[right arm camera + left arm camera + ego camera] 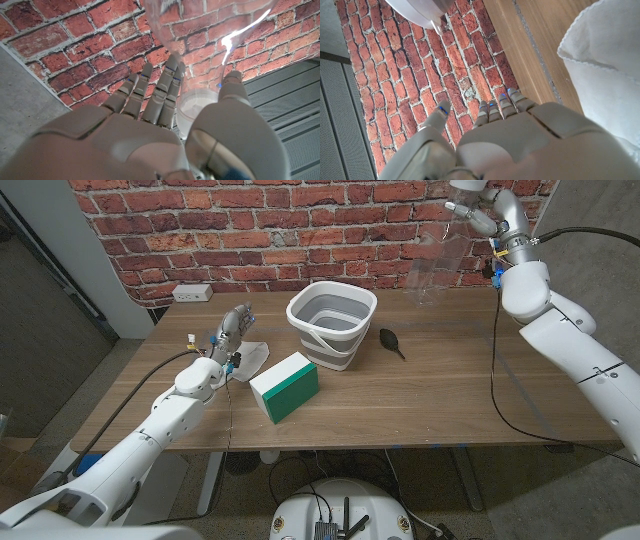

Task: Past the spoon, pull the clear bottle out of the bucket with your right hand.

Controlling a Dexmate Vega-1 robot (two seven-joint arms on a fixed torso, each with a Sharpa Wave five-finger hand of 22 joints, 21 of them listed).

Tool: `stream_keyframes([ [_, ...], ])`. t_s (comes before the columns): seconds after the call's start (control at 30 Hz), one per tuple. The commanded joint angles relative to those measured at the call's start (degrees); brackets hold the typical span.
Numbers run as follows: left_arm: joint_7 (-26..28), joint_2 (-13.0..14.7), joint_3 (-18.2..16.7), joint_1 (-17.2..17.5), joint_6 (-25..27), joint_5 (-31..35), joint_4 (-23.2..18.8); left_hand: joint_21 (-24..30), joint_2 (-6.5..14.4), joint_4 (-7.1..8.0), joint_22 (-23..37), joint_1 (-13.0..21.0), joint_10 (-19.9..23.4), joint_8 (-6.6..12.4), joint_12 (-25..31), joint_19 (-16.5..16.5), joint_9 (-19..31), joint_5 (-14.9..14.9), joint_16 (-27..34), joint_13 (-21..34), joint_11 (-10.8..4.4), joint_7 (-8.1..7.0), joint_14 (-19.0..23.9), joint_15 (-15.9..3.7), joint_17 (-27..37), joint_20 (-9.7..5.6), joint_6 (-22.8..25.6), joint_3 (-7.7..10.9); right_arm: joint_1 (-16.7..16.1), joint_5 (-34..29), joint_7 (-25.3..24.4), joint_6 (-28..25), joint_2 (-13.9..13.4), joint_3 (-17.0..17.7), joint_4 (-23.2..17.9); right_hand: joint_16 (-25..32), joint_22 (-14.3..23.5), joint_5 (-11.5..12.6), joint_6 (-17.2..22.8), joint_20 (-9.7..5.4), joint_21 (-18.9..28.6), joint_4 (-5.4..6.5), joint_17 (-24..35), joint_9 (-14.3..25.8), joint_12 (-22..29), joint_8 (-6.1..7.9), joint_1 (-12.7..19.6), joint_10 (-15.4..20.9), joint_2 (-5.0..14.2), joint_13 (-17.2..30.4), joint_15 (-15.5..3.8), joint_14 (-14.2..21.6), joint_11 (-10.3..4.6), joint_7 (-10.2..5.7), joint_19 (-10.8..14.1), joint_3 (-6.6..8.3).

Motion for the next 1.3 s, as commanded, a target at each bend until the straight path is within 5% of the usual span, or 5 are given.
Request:
stream_keyframes([
  [0.03,-0.16,-0.33,-0.07,-0.14,-0.12,-0.34,0.51,0.05,3.14,-0.19,0.11,0.13,0.41,0.08,0.19,0.40,0.17,-0.14,-0.17,0.26,0.00,-0.21,0.41,-0.03,0.11,-1.84,0.42,-0.02,-1.17,0.88,-0.09,0.80,-0.72,-0.53,1.71,0.04,0.05,0.15,-0.36,0.23,-0.24,-0.06,0.01,0.13,-0.34,0.28,3.02,2.61,2.77,0.36,-8.58,-0.26,-3.20,-0.17,0.36,0.16],
  [1.3,-1.31,-0.36,0.12,-0.33,-0.59,-0.74,0.92,0.04,3.13,-0.52,0.11,0.00,0.54,0.11,0.19,0.50,0.17,-0.17,-0.14,0.27,-0.02,-0.16,0.52,-0.02,0.14,-1.85,0.67,0.05,-0.89,-7.44,-6.19,-0.25,2.88,-8.91,6.30,0.15,0.08,0.17,-2.50,0.04,-0.08,0.00,0.34,-0.13,-1.43,-0.30,3.01,0.35,2.68,1.24,-8.35,-0.60,-3.19,-0.24,0.92,-0.51],
])
